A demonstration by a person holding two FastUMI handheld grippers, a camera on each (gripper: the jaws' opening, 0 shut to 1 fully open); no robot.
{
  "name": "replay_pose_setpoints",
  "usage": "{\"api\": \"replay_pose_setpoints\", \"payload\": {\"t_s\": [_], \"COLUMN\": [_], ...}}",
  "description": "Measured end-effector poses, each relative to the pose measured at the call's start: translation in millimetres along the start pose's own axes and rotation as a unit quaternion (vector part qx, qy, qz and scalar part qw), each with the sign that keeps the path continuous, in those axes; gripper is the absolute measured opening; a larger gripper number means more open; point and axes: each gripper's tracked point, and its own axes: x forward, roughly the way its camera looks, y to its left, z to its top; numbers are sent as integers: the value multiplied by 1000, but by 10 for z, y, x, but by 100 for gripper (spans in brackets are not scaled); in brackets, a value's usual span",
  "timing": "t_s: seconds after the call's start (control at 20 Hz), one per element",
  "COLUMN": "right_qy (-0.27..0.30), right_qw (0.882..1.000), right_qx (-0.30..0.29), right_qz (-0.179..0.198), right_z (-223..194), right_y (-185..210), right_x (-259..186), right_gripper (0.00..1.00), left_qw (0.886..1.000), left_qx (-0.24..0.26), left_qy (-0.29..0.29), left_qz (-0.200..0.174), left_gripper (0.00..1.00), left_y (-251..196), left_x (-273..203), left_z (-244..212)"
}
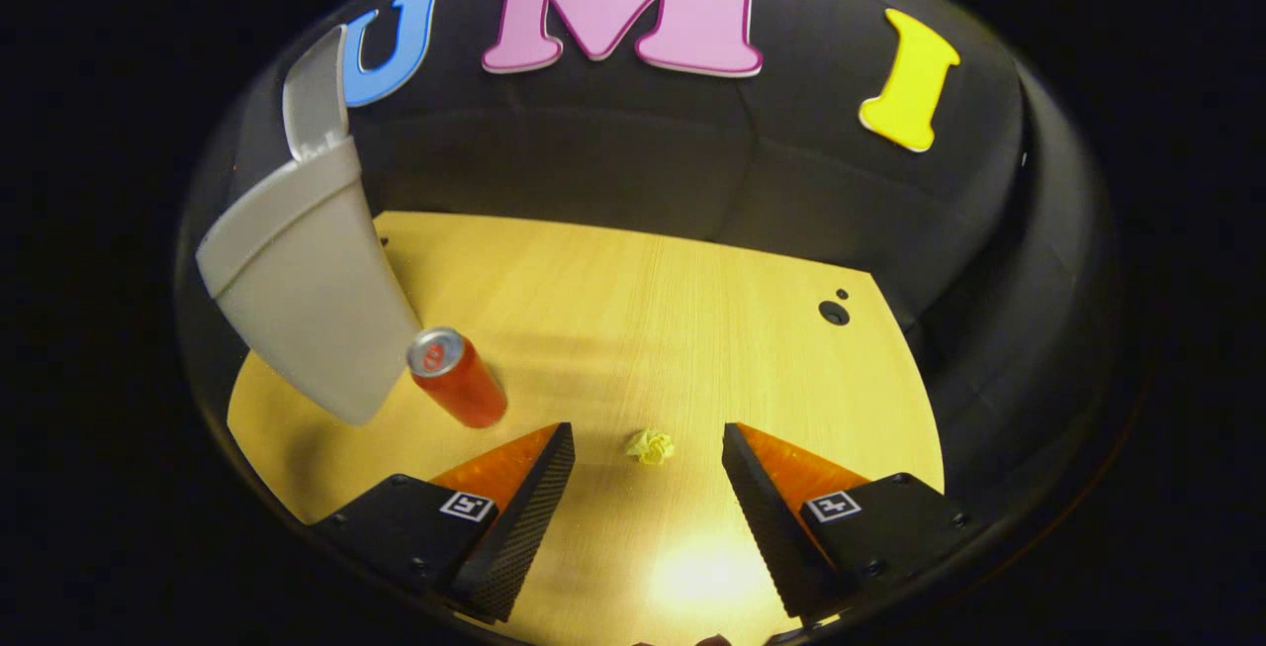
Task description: Press the lid of the desktop garbage bin to open it, pick up the crumpled paper on the desktop and throw it into the bin, then pick up the pop can on the desktop and drop it into the bin, and finally close the garbage bin lid.
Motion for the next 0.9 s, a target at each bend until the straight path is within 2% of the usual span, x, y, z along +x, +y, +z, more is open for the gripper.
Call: {"api": "replay_pose_setpoints", "payload": {"t_s": [0.2, 0.4, 0.65, 0.8, 0.85, 0.9], "right_qy": [83, 116, 135, 150, 146, 150], "right_qw": [996, 993, 990, 987, 988, 987], "right_qx": [-14, -12, 10, 46, 45, 44], "right_qz": [20, 21, 26, 35, 34, 36], "right_z": [-348, -506, -627, -653, -628, -629], "right_y": [38, 57, 66, 78, 62, 45], "right_x": [511, 891, 1083, 1103, 1107, 1089], "right_gripper": [98, 98, 96, 91, 87, 79], "left_qw": [1000, 999, 998, 998, 998, 997], "left_qx": [2, 17, 19, 22, 21, 18], "left_qy": [27, 39, 58, 65, 66, 67], "left_qz": [3, 3, -6, -11, -12, -16], "left_gripper": [96, 97, 97, 97, 96, 97], "left_y": [31, 55, -30, -88, -115, -159], "left_x": [211, 355, 429, 444, 459, 461], "left_z": [-108, -133, -262, -326, -330, -338]}}
